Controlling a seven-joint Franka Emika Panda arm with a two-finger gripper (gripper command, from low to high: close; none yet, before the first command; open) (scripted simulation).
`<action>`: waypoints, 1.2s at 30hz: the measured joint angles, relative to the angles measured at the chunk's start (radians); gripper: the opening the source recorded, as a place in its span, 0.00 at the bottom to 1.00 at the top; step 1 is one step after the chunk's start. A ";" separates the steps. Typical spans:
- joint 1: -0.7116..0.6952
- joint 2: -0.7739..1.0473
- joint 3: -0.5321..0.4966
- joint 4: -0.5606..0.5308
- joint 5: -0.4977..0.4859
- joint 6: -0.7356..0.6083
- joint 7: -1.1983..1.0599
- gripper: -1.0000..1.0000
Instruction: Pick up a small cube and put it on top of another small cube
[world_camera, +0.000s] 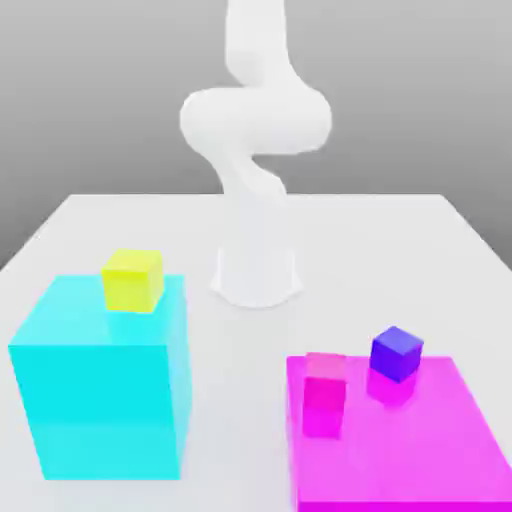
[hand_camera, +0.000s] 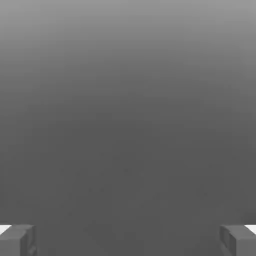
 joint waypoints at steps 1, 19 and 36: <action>-0.015 0.025 -0.005 -0.008 -0.034 0.009 -0.027 0.50; -0.214 0.469 -0.276 -0.180 -0.436 0.176 -0.625 0.50; -0.361 0.713 -0.478 -0.551 -0.096 0.500 -1.096 0.50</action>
